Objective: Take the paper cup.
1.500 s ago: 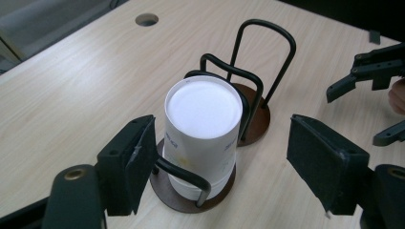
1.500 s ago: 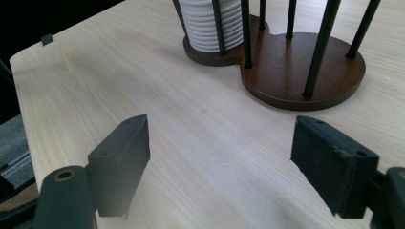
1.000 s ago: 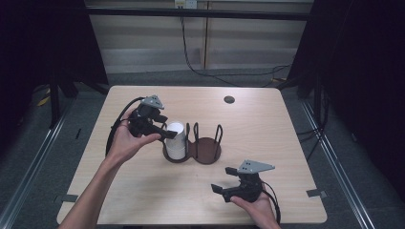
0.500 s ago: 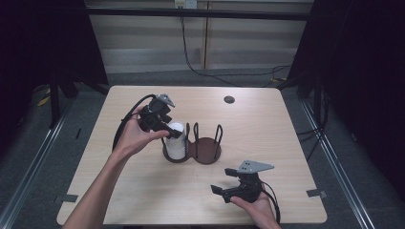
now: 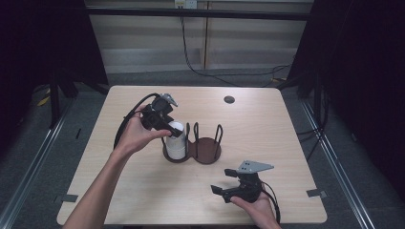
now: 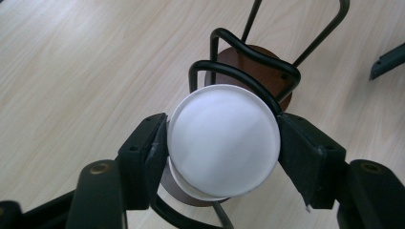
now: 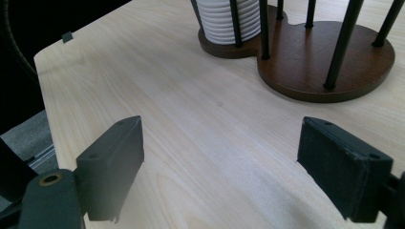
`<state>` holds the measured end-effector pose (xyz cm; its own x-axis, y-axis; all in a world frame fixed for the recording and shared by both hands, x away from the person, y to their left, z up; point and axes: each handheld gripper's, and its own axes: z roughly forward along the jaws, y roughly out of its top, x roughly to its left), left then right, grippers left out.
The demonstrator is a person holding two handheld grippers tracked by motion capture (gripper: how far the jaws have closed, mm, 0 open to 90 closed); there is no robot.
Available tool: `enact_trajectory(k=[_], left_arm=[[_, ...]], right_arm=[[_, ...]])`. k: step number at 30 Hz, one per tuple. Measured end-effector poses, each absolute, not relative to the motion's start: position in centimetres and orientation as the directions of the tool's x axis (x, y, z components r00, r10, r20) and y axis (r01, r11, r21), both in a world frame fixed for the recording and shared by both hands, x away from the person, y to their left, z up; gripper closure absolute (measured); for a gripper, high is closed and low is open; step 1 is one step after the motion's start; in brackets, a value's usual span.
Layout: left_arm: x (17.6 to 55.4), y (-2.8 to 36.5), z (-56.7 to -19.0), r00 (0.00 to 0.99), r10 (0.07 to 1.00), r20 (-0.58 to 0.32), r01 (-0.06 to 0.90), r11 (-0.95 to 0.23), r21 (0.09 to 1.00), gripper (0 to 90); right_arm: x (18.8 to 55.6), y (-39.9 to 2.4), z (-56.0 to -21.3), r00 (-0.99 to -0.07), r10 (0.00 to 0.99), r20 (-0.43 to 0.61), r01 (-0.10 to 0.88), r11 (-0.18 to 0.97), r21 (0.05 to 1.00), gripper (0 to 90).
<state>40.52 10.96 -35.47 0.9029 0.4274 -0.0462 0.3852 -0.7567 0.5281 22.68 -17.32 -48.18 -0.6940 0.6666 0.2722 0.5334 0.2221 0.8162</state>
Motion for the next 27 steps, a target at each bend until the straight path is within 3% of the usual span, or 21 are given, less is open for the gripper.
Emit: enact_trajectory(k=[20,27], left_arm=[[40.6,9.7,-36.5,0.899,0.438,-0.019,0.404,-0.811,0.424,33.3],[40.6,9.6,-36.4,0.893,0.449,-0.015,0.409,-0.800,0.438,34.3]], right_arm=[[22.6,-17.2,-48.2,-0.705,0.657,0.268,0.529,0.235,0.815,14.4],[22.7,-17.3,-48.2,-0.701,0.660,0.270,0.535,0.237,0.811,14.4]])
